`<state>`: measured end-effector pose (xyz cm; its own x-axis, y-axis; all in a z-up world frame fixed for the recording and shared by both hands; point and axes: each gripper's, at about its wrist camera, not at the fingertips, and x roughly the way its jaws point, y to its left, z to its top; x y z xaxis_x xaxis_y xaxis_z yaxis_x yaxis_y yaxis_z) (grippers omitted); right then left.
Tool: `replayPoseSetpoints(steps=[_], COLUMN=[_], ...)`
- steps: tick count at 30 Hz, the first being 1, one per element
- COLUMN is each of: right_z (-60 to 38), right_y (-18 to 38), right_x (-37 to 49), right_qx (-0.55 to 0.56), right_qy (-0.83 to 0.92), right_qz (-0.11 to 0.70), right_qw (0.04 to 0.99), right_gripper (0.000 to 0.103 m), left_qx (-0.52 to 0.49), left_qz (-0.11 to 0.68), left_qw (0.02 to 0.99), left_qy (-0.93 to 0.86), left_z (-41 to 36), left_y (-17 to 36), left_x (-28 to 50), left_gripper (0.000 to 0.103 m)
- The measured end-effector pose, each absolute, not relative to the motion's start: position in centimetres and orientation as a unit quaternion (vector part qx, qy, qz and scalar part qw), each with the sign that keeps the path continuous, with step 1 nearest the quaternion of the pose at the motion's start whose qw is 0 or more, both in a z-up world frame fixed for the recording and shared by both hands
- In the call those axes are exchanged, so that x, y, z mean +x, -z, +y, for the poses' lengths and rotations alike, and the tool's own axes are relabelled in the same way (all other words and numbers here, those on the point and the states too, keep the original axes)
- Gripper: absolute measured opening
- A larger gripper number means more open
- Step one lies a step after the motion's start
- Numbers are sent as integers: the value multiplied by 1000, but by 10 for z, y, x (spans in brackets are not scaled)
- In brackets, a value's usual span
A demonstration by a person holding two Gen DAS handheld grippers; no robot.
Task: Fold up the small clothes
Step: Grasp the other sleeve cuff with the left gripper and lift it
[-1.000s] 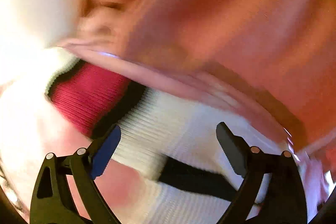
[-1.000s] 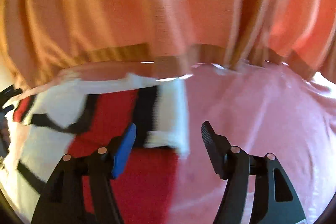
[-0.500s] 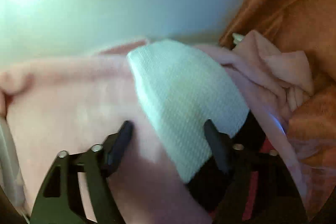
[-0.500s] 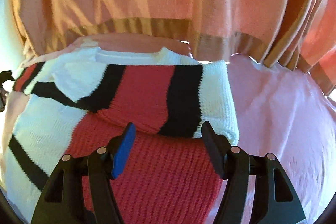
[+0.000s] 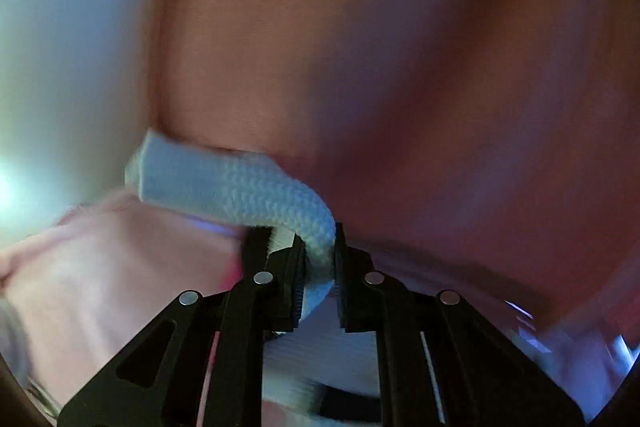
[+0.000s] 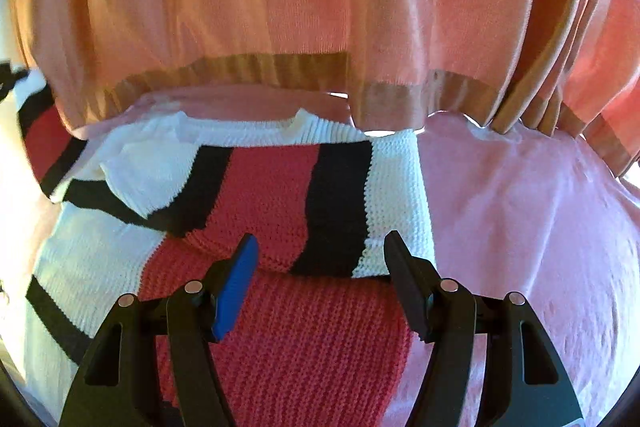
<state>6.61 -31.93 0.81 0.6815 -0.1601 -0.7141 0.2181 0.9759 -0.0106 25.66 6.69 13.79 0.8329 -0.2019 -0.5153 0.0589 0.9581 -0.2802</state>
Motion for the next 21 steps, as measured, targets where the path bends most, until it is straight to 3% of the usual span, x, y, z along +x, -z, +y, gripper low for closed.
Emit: replayPoseSetpoints(steps=[5, 6, 7, 9, 11, 16, 21], right_z=[-332, -335, -337, -343, -347, -341, -327], right_y=[-15, -14, -13, -11, -11, -11, -2], right_x=[65, 66, 66, 67, 67, 70, 103], right_qx=[51, 53, 55, 61, 63, 68, 161], right_qy=[110, 112, 114, 118, 121, 101, 19], right_qz=[383, 388, 391, 400, 403, 403, 430], right_qw=[916, 913, 912, 907, 905, 907, 888], right_gripper=[69, 69, 69, 69, 69, 71, 71], left_qx=[-81, -71, -57, -31, -17, 4, -40], left_qz=[347, 366, 387, 426, 437, 438, 424], left_qw=[913, 906, 900, 890, 889, 894, 904], left_qy=[199, 202, 193, 159, 139, 94, 34], left_z=[-72, -86, -100, -125, -123, -80, -28], left_y=[-111, -96, -78, -35, -7, -12, -29], left_x=[202, 195, 186, 163, 143, 129, 139], left_gripper=[16, 23, 48, 70, 70, 90, 92])
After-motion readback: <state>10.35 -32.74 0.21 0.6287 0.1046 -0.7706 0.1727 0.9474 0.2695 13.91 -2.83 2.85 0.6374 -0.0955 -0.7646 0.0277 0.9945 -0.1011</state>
